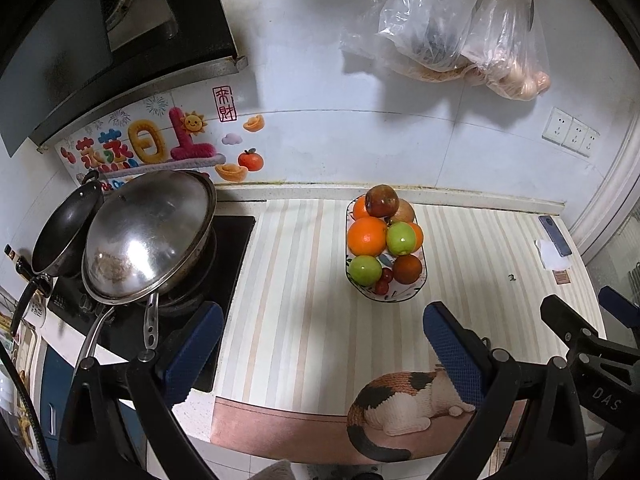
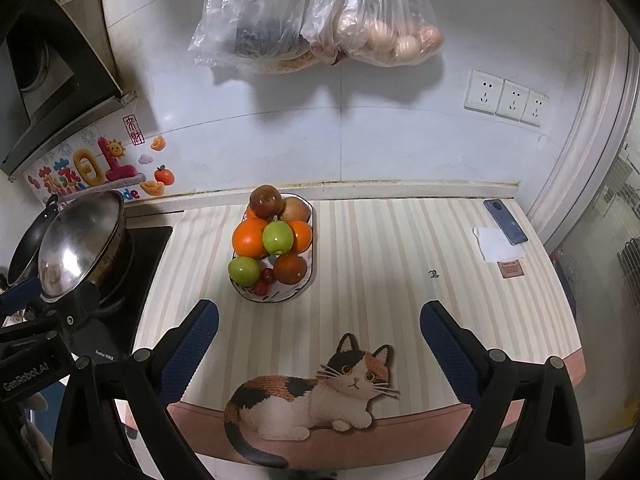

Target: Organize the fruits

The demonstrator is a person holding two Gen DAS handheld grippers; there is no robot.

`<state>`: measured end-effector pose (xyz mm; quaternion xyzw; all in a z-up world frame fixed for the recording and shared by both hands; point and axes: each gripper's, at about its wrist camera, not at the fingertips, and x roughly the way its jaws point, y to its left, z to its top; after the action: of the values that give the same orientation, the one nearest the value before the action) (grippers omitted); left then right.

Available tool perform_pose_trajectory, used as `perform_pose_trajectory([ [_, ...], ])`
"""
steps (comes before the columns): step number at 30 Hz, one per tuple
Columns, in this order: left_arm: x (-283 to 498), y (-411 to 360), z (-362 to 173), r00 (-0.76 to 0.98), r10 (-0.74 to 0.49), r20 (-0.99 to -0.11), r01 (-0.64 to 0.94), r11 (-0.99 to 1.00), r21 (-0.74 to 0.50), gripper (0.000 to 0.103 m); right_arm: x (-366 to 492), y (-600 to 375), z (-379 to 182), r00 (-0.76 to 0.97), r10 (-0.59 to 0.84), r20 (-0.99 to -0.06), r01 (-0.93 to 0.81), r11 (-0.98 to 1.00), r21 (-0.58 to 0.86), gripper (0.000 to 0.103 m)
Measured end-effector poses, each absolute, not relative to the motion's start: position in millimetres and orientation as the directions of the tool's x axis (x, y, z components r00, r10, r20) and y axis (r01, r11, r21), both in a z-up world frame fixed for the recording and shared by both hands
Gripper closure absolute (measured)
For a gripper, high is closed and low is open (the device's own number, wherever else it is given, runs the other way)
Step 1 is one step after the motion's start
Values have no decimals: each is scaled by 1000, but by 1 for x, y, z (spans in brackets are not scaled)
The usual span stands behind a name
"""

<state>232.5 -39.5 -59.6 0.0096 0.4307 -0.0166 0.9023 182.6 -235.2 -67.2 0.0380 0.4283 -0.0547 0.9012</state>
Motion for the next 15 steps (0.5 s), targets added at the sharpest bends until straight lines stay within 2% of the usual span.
perform_pose_trajectory([
  [15, 232, -41, -66, 613, -44, -789, 65, 998, -5, 0, 178, -234, -69, 617, -66, -785, 122, 992, 12, 0],
])
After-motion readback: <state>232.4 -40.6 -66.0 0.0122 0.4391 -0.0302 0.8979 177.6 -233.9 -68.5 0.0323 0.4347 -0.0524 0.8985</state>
